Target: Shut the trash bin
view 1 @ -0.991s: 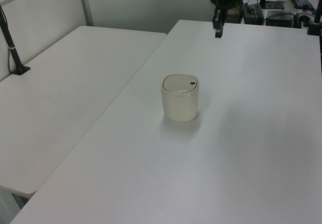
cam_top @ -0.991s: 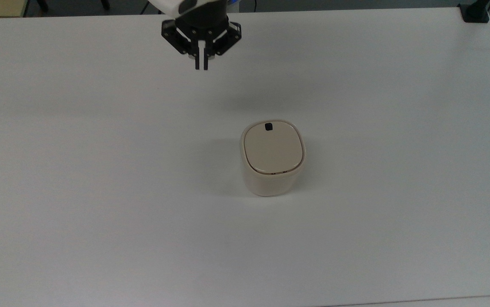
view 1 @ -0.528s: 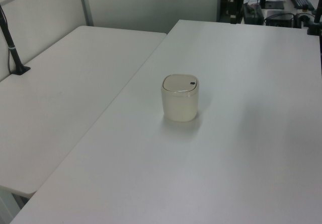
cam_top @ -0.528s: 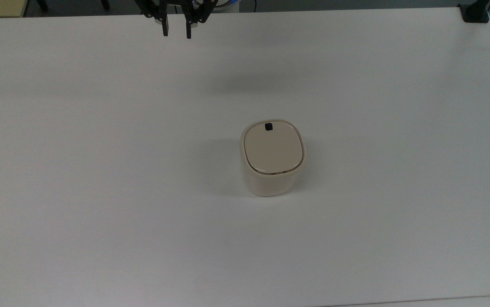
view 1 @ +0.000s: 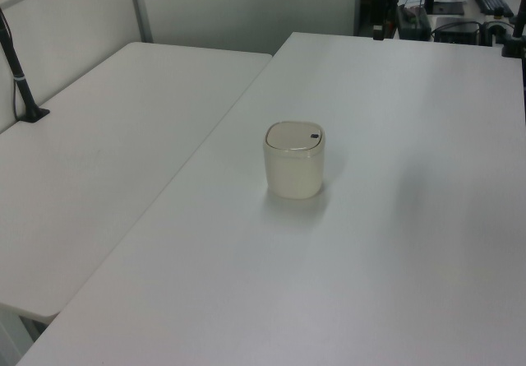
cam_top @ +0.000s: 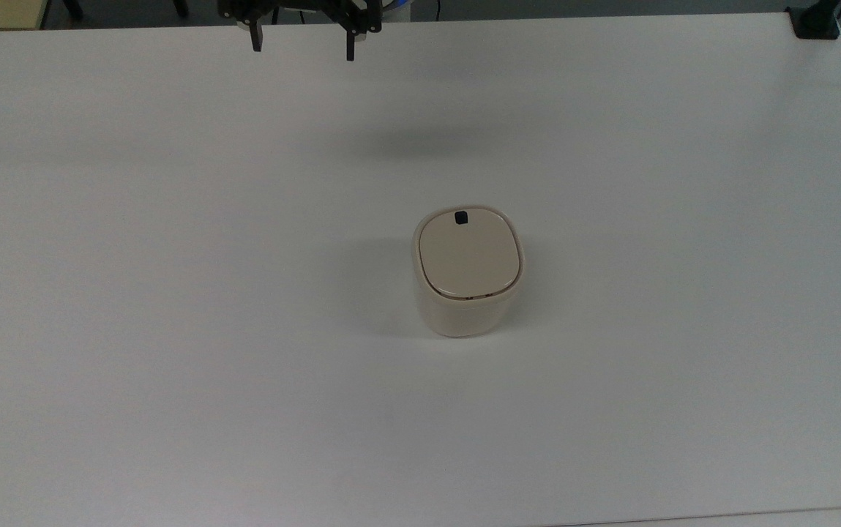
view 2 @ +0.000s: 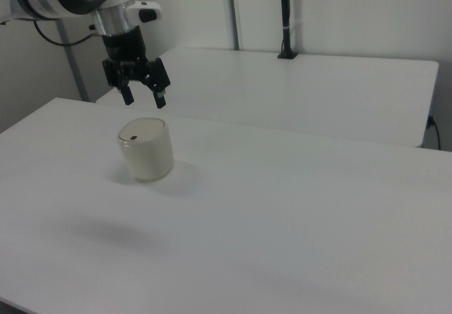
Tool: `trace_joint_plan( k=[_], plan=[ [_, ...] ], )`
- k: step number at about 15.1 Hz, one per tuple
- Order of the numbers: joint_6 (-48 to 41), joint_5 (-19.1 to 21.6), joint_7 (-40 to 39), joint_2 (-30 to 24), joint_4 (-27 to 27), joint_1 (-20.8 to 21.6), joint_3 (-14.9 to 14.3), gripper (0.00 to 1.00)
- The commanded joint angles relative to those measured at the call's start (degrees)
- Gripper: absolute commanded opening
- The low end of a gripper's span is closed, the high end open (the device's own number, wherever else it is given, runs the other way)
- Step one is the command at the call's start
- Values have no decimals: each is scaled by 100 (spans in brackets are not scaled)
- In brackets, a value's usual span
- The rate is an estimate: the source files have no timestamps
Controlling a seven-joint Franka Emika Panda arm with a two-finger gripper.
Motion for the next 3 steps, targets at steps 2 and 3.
trace_joint_plan(
  k=[2,3],
  plan=[
    [-70,47,-34,-155,-151,-9,-15,100],
    [-70,47,-34,-155,-143,-9,-15,100]
  ],
)
